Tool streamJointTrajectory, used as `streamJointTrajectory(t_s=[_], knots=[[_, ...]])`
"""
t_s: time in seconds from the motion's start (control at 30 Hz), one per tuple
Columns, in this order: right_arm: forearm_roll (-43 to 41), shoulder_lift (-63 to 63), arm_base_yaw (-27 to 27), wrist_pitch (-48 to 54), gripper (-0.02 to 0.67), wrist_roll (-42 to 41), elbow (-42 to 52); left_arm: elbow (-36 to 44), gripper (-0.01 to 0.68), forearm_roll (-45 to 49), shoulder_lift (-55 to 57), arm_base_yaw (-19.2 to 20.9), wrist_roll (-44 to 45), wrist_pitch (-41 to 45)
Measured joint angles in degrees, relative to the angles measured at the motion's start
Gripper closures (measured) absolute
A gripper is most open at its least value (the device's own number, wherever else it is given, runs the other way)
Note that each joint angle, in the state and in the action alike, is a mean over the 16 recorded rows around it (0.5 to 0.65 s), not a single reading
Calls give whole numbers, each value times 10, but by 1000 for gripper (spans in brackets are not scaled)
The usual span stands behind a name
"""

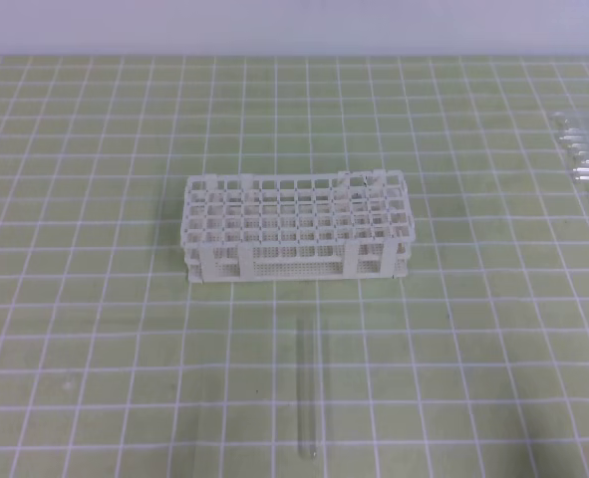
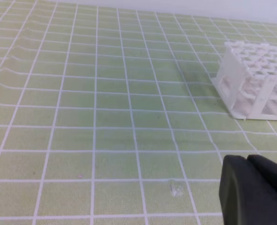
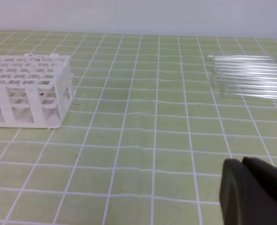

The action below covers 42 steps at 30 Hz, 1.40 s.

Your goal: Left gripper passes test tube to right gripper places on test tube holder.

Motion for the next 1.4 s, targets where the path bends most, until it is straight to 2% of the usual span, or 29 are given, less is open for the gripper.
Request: streamJointTrajectory(t_s=[1.4], knots=[[0, 0, 0, 0, 670, 0, 0, -2, 676, 0, 3, 0, 0, 3]])
